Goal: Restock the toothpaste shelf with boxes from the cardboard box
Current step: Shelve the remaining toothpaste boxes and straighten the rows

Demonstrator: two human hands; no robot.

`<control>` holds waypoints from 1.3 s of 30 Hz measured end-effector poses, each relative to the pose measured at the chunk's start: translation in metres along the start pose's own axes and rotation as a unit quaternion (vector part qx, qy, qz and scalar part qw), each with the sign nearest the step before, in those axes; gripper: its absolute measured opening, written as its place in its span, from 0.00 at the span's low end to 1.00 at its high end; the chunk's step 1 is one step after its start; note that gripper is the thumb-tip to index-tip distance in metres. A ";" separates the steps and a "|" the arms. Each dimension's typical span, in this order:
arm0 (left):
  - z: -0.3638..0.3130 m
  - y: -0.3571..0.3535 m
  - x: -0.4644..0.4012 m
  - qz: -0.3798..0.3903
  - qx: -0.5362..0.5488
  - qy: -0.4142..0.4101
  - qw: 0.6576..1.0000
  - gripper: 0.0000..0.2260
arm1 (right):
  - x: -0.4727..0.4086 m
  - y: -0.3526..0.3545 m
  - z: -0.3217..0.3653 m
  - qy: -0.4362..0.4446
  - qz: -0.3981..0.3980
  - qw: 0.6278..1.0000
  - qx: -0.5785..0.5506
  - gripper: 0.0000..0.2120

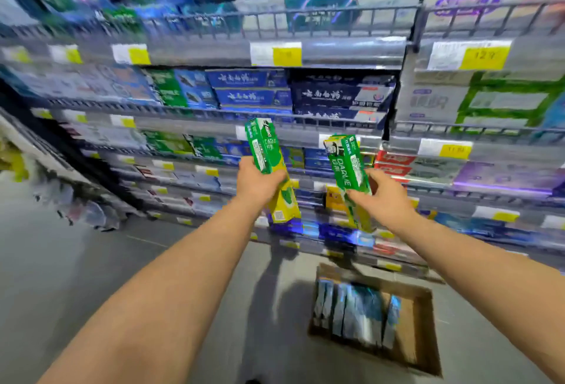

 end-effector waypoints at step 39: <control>-0.210 0.554 -0.224 -0.173 0.429 -0.196 0.864 0.48 | -0.089 -0.142 0.693 0.500 -0.287 0.727 0.373 0.27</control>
Point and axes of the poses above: each hand's wrist, its own x-axis away from the middle knuckle, its own y-axis out of the back of the hand, z = x × y, the point moved 8 cm from there along -x, towards the middle knuckle, and after that the axes turned 3 degrees about x, right-handed, at the moved point
